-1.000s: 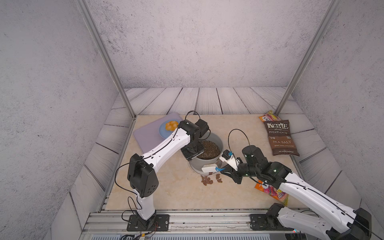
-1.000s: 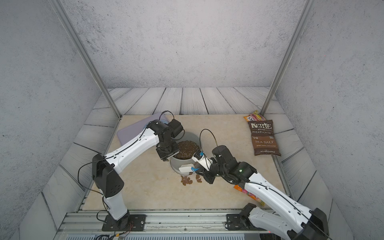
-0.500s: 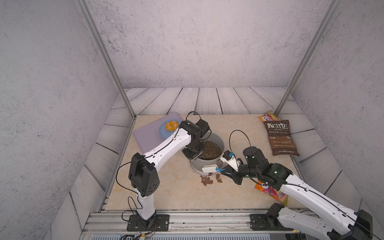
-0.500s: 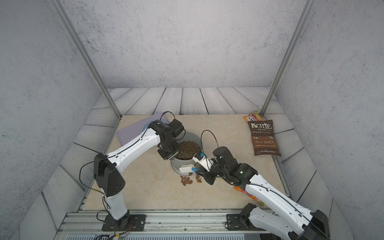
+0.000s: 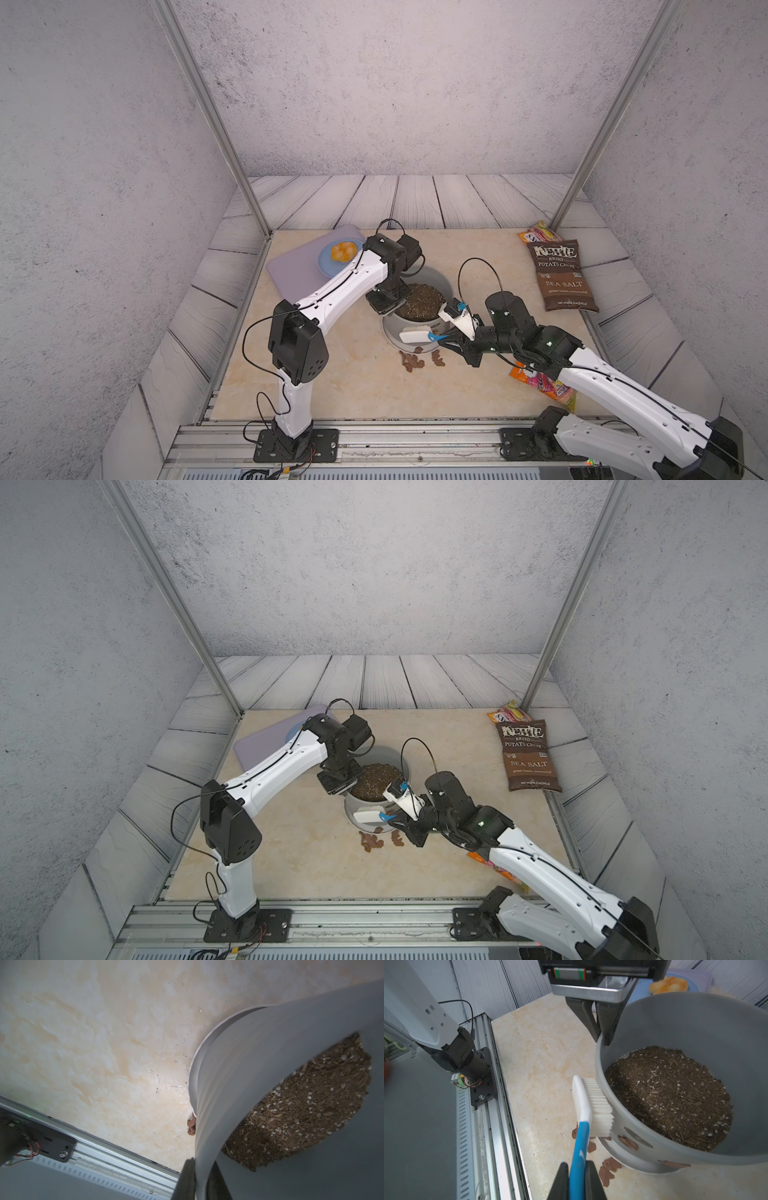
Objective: Scrub the dried mud off the ceramic pot
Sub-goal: Rotate the pot on the tray.
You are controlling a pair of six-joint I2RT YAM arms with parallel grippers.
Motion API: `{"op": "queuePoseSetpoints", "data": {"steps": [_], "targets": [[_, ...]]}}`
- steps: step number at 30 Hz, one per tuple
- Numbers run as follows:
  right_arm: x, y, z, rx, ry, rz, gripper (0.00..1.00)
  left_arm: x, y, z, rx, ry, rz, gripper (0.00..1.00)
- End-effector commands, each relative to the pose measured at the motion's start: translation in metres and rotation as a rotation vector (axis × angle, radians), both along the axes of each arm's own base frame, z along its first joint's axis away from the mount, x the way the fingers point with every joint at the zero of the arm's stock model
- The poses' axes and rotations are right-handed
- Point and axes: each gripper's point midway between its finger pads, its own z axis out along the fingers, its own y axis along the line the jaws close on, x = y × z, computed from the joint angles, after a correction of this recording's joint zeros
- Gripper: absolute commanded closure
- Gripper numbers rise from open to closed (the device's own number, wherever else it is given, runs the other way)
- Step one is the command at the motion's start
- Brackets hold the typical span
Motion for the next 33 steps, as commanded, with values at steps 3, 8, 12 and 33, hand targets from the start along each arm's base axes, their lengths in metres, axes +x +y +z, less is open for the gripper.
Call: {"op": "queuePoseSetpoints", "data": {"steps": [3,8,12,33], "targets": [[0.009,0.006,0.008,0.011,-0.040,0.007,1.00,0.026,0.020,-0.001,0.116,-0.049,-0.196,1.00],[0.017,0.010,0.012,0.002,-0.059,0.013,1.00,0.036,0.033,-0.007,0.158,-0.032,-0.285,1.00],[0.023,0.011,0.012,0.002,-0.072,0.006,1.00,0.039,0.034,-0.012,0.161,-0.021,-0.338,1.00],[0.045,-0.027,-0.044,-0.144,-0.036,-0.154,1.00,0.046,0.034,-0.020,0.137,-0.023,-0.454,1.00]]}}
